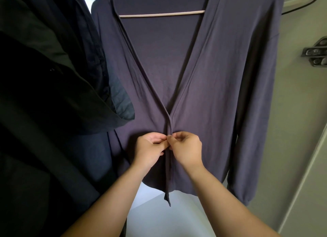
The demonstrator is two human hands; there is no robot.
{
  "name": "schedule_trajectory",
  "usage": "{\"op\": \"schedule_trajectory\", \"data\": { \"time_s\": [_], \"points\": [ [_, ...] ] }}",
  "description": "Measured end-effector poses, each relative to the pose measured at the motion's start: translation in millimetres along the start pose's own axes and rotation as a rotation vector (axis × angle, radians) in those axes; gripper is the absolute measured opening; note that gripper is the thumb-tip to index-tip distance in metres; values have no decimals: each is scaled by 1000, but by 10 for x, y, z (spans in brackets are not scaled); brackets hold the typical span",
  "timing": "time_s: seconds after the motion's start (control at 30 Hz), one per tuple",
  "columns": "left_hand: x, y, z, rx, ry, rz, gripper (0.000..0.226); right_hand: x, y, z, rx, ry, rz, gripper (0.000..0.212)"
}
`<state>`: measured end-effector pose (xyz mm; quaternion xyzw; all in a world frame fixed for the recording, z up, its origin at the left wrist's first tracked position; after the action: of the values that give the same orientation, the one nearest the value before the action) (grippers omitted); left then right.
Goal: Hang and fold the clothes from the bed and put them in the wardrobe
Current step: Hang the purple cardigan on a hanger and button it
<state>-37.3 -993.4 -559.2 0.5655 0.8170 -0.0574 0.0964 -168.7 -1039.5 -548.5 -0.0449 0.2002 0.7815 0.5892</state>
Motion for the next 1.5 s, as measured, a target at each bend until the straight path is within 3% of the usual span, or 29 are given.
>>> {"op": "schedule_trajectory", "data": {
  "time_s": [0.2, 0.4, 0.53, 0.77, 0.97, 1.1, 1.37, 1.5],
  "points": [
    [1, 8, 18, -43, -23, 88, 17, 3, -3, -8, 67, 79, 36, 9],
    [-61, 81, 60, -234, -102, 51, 17, 8, 9, -124, -117, 34, 133, 13],
    [-73, 99, 56, -445, -203, 22, 15, 42, 27, -150, -72, 83, 138, 15],
    [-28, 61, -15, -484, -252, -18, 24, 56, -3, -183, -176, 32, 117, 12],
    [100, 42, -113, -666, -411, -114, 12, 50, -21, -177, -229, -54, 52, 8],
    [155, 5, -179, -733, -507, -109, 3, 44, 25, -133, -92, -20, 0, 10],
    [61, 14, -99, -684, -380, -84, 7, 86, 33, -53, 71, 74, -37, 9],
    [-4, 26, -18, -425, -193, 13, 16, 114, 38, -36, 26, 97, -29, 14]
  ]
}}
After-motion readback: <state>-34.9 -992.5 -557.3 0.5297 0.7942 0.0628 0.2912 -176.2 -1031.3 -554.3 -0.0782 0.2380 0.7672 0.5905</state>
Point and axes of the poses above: each hand's wrist, its own x-axis away from the middle knuckle, its own y-axis out of the back of the hand, z = x × y, the point moved 4 cm from there along -x, towards the middle knuckle, and after that the axes turned 11 degrees about z, right-handed, at the moved point
